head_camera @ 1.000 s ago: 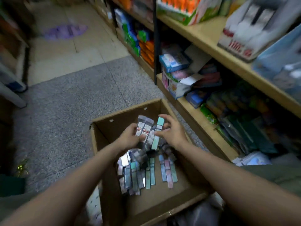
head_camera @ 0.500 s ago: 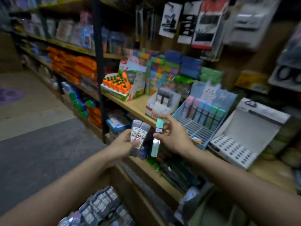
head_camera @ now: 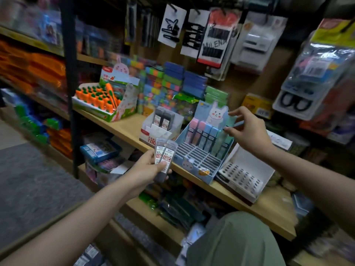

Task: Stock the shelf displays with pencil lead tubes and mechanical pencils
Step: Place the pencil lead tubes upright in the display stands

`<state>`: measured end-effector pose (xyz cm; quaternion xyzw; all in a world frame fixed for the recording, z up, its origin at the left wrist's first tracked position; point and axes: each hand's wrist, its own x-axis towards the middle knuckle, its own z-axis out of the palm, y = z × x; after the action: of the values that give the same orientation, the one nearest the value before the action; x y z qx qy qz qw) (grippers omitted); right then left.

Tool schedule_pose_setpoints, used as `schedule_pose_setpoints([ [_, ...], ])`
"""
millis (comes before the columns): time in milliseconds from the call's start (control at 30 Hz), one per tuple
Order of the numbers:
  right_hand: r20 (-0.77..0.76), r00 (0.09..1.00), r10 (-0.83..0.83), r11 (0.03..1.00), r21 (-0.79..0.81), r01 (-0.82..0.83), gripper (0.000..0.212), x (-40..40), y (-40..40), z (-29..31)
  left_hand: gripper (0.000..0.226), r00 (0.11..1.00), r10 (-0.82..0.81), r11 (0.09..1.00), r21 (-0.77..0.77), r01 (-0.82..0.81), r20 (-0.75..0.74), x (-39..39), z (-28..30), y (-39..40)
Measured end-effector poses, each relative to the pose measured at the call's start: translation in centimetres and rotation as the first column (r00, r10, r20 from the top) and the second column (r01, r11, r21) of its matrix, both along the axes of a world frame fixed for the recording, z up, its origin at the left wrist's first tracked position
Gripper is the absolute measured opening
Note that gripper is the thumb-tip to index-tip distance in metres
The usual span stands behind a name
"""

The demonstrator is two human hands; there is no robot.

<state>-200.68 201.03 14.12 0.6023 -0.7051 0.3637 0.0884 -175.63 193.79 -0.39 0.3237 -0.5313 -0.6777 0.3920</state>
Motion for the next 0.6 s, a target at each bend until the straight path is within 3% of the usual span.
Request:
schedule_pose_setpoints([
  [267, -0.189, 0.981, -0.048, 0.993, 0.098, 0.068, 0.031, -1.6, -2.5, -2.0, 0.027, 0.999, -0.025, 1.0, -0.017, 0.024, -0.042, 0.0, 0.3, -0.3],
  [600, -0.143, 0.989, -0.046, 0.99, 0.124, 0.064, 0.031, -1.5, -3.9, -3.5, 0.022, 0.999, 0.037, 0.999, -0.005, -0.037, -0.012, 0.5, -1.1, -1.0],
])
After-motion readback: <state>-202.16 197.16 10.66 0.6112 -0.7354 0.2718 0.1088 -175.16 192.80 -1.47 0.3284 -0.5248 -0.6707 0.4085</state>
